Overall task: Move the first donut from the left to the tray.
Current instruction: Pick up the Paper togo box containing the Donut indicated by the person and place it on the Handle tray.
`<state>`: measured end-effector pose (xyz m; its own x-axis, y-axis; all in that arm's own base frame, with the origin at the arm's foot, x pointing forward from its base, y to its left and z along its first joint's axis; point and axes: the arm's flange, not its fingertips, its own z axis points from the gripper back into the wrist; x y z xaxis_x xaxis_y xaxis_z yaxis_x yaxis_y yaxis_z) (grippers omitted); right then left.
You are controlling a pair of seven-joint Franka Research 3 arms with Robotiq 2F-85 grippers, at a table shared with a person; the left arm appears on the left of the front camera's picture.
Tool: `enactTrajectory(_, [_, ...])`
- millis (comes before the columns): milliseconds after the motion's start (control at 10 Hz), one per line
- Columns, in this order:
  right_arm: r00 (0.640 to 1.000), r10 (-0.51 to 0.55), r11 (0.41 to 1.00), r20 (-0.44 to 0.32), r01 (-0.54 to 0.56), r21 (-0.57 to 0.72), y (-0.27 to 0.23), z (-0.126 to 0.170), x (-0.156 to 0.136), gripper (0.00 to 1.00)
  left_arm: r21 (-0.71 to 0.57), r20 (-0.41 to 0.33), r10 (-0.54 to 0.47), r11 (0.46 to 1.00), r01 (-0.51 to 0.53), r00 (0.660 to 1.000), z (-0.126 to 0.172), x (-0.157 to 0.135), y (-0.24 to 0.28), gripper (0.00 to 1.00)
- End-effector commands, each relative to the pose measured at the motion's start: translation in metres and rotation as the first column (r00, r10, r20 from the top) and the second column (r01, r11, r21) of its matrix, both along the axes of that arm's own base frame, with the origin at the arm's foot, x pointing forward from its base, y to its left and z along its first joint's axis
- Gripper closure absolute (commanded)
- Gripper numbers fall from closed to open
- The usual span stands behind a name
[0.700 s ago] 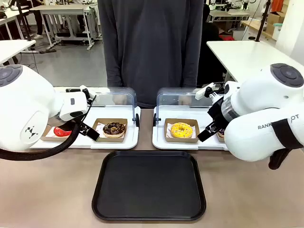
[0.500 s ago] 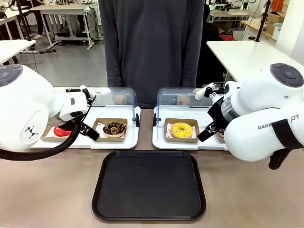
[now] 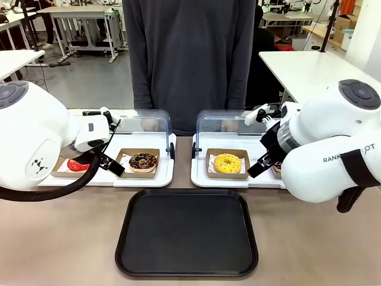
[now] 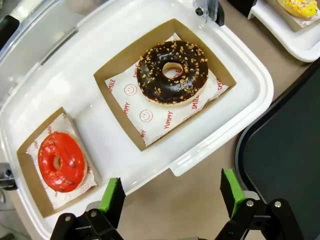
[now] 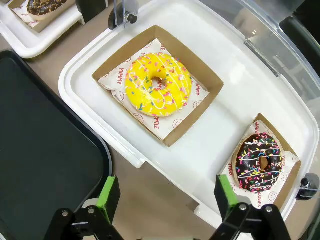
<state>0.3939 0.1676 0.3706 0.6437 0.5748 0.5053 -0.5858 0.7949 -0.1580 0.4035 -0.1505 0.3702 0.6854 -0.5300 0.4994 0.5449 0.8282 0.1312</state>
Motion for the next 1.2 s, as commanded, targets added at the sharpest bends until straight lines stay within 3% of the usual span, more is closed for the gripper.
enactTrajectory(0, [1.000, -0.002, 1.000, 0.000, 0.002, 0.002, 0.000, 0.000, 0.000, 0.00, 0.000, 0.000, 0.000, 1.000, 0.000, 1.000, 0.000, 0.000, 0.000, 0.00])
enactTrajectory(100, [1.000, 0.000, 1.000, 0.000, 0.000, 0.000, 0.000, 0.000, 0.000, 0.00, 0.000, 0.000, 0.000, 1.000, 0.000, 1.000, 0.000, 0.000, 0.000, 0.00])
enactTrajectory(200, [0.998, 0.016, 0.997, -0.065, -0.011, 0.072, -0.006, 0.027, 0.019, 0.00, -0.040, -0.060, -0.091, 0.995, 0.089, 0.994, 0.024, 0.007, 0.004, 0.00])
enactTrajectory(400, [0.998, -0.004, 0.992, -0.058, 0.011, 0.128, -0.026, 0.093, 0.044, 0.00, -0.088, -0.066, -0.098, 0.992, 0.092, 0.993, 0.087, 0.028, 0.022, 0.00])
enactTrajectory(700, [0.999, 0.026, 0.978, -0.034, -0.018, 0.208, -0.075, 0.162, 0.039, 0.00, -0.147, -0.111, -0.179, 0.976, 0.162, 0.978, 0.156, 0.042, 0.076, 0.00])
enactTrajectory(900, [0.992, 0.125, 0.956, -0.012, -0.117, 0.269, -0.142, 0.182, 0.043, 0.00, -0.248, -0.118, -0.320, 0.926, 0.285, 0.940, 0.183, 0.051, 0.146, 0.00])
enactTrajectory(1100, [0.975, 0.213, 0.905, 0.066, -0.223, 0.362, -0.217, 0.180, 0.034, 0.00, -0.362, -0.039, -0.373, 0.870, 0.335, 0.927, 0.195, 0.038, 0.226, 0.00])
